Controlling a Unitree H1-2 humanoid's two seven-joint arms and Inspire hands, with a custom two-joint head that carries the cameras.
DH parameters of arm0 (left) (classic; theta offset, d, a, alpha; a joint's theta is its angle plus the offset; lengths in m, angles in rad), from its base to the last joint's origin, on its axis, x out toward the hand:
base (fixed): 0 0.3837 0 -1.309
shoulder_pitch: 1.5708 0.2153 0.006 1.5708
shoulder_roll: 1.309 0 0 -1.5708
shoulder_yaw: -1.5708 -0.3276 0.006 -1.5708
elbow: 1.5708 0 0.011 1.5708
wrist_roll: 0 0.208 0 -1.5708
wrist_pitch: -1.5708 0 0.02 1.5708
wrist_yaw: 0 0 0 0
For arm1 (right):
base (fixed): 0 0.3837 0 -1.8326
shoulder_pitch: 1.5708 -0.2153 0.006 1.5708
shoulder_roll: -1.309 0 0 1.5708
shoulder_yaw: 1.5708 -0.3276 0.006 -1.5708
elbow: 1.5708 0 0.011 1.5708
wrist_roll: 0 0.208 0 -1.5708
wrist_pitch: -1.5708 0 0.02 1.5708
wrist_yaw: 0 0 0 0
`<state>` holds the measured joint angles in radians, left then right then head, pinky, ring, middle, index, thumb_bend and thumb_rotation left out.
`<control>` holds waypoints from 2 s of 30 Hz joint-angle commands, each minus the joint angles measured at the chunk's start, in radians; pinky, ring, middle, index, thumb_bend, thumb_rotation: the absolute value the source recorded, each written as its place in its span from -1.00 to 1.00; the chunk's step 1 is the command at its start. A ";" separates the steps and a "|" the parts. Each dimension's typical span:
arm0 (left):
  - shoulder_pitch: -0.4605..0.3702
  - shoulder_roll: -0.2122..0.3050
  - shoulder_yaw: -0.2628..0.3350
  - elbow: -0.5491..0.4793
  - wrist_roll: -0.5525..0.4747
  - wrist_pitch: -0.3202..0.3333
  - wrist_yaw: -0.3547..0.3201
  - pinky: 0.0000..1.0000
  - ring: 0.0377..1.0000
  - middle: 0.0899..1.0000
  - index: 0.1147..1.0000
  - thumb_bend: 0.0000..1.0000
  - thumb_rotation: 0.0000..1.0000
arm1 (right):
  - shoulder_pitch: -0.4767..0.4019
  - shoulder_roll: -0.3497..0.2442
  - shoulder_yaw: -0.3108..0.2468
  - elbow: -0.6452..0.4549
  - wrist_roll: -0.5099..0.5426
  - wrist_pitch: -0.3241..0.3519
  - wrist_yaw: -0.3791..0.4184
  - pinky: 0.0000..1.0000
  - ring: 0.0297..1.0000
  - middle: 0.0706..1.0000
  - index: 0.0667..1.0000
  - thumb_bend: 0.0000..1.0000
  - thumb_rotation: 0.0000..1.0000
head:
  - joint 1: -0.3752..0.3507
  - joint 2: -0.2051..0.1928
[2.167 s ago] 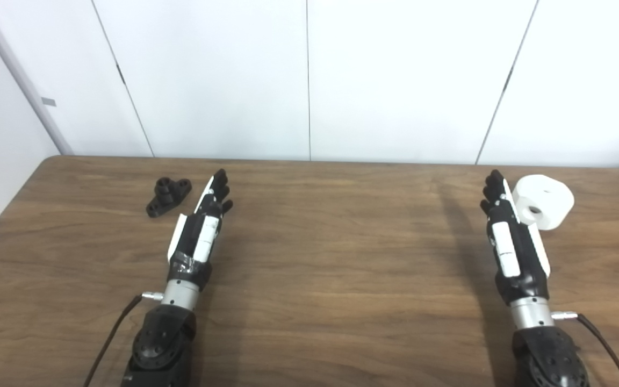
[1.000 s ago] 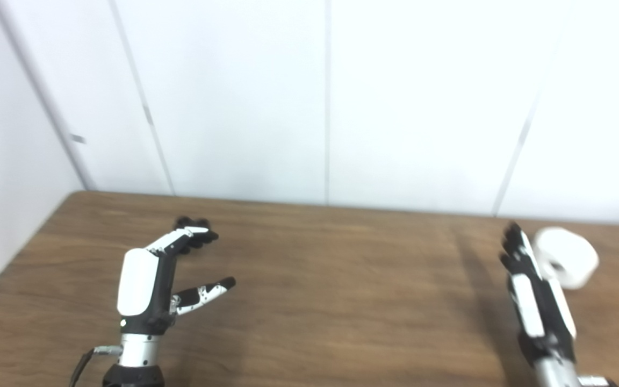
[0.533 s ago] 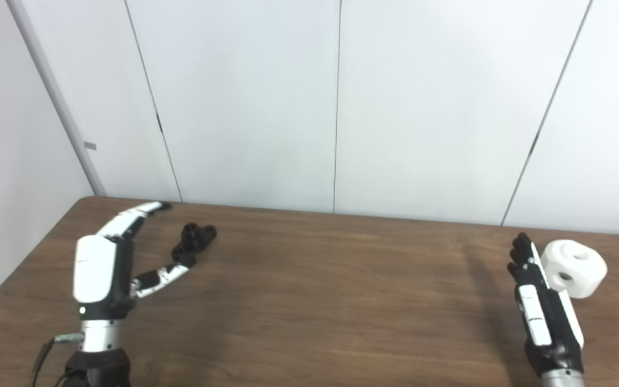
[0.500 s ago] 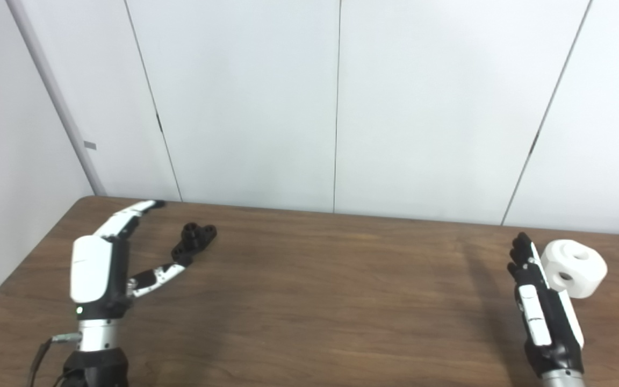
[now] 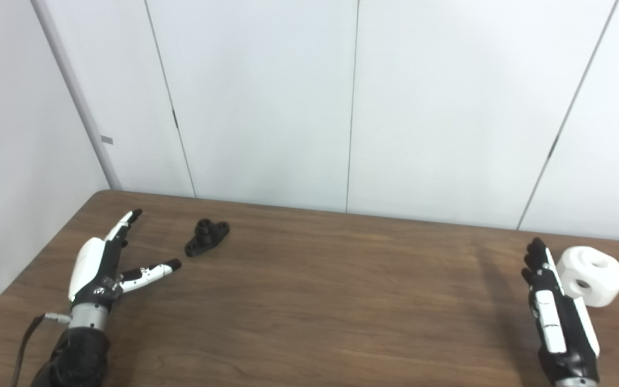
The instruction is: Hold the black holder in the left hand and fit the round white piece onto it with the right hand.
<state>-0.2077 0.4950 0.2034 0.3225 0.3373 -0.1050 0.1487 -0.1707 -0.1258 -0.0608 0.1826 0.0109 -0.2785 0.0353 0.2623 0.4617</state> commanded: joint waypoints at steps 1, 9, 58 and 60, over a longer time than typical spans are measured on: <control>-0.053 0.052 -0.004 0.004 -0.024 0.014 -0.034 0.71 0.87 0.90 0.88 0.96 -0.22 | 0.075 0.008 0.005 0.060 0.007 0.000 0.005 1.00 1.00 1.00 1.00 -0.32 0.89 | 0.000 0.005; -0.096 0.099 -0.041 0.086 -0.069 0.050 -0.137 0.77 0.90 0.87 0.83 1.00 -0.16 | 0.076 0.007 0.004 0.060 0.020 -0.002 0.014 1.00 1.00 1.00 1.00 -0.28 0.91 | 0.007 0.015; -0.275 0.110 -0.296 0.419 0.033 -0.097 -0.114 0.74 0.82 0.75 0.49 0.95 -0.29 | 0.123 0.039 -0.002 -0.108 0.016 0.082 -0.008 1.00 1.00 1.00 1.00 -0.11 0.89 | -0.032 0.088; -0.280 0.114 -0.307 0.427 0.042 -0.100 -0.108 0.76 0.83 0.74 0.49 0.95 -0.25 | 0.124 0.039 -0.002 -0.114 0.021 0.087 -0.007 1.00 1.00 1.00 1.00 -0.11 0.87 | -0.027 0.089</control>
<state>-0.4802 0.5892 -0.0859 0.7270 0.3595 -0.2130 0.0630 -0.0842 -0.1008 -0.0664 0.0534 0.0158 -0.1681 0.0252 0.2347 0.5507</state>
